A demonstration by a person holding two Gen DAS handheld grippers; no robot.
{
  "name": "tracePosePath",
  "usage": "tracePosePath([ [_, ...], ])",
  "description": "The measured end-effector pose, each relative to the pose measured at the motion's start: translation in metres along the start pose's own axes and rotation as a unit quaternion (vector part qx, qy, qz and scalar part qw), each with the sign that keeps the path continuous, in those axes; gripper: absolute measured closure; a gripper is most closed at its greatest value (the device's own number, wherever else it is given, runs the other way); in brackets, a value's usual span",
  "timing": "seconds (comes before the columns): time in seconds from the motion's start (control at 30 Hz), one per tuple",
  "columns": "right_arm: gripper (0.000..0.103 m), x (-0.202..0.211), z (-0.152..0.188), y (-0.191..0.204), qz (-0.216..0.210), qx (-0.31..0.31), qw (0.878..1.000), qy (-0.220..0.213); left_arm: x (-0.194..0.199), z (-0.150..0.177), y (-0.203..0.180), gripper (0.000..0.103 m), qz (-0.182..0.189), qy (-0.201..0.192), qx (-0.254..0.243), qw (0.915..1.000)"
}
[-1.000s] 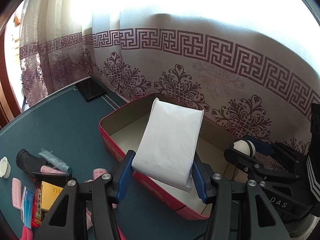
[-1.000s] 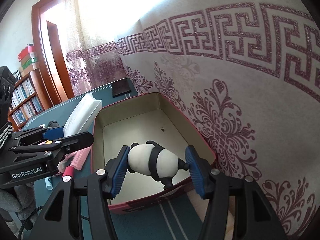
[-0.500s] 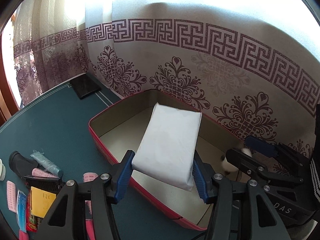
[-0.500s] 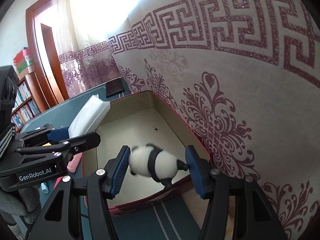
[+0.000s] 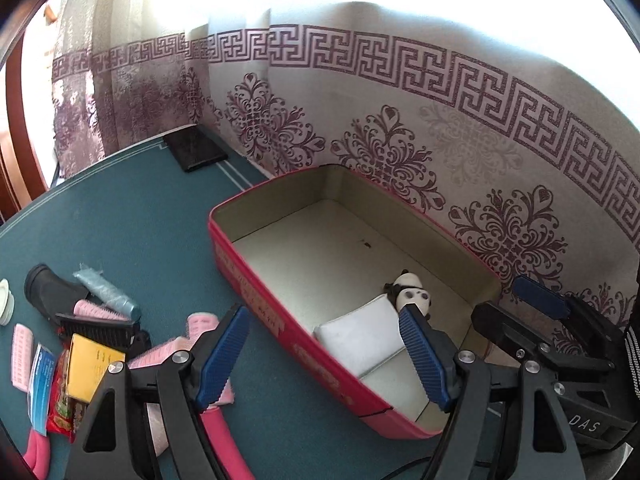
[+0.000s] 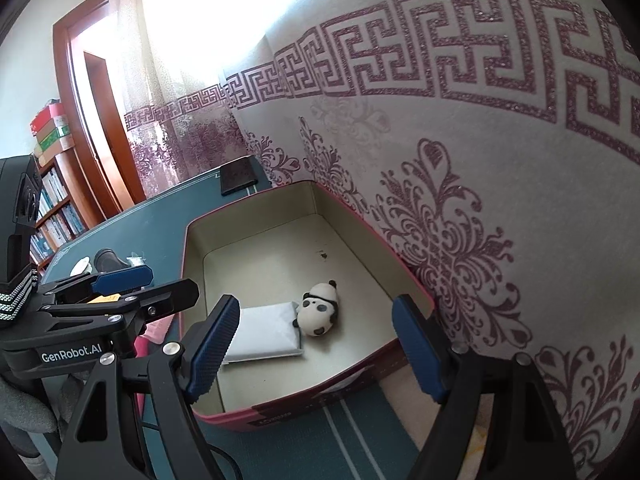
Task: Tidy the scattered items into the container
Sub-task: 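Carry both items over the red tin box and open both grippers to drop them, then return both grippers to the table and approach the pink foam curlers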
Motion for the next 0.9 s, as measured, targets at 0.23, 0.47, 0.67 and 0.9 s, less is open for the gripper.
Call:
tracePosePath([
  [0.23,0.021,0.004,0.003,0.018,-0.016,0.007,1.0,0.0,0.017,0.014,0.026,0.024,-0.008,-0.004,0.029,0.9995],
  [0.47,0.021,0.005,0.009,0.052,-0.045,0.028,0.999,0.008,0.042,0.037,0.069,0.024,-0.035,-0.014,0.066,0.9971],
  [0.67,0.021,0.009,0.017,0.091,-0.076,0.051,0.996,0.011,0.072,0.057,0.111,0.024,-0.068,-0.03,0.099,0.9923],
  [0.9,0.021,0.012,0.036,0.143,-0.112,0.092,0.989,0.03,0.099,0.087,0.164,0.024,-0.119,-0.041,0.135,0.9828],
])
Point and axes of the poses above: each gripper's, at about its wrist camera, not at the fingertips, and x roughly against the way its jaws point, y to its left, z to its underside, the point moved 8 cm from there along -x, roughly the way its jaws point, and after that the axes turned 6 degrees about x, right-handed, at the moved point
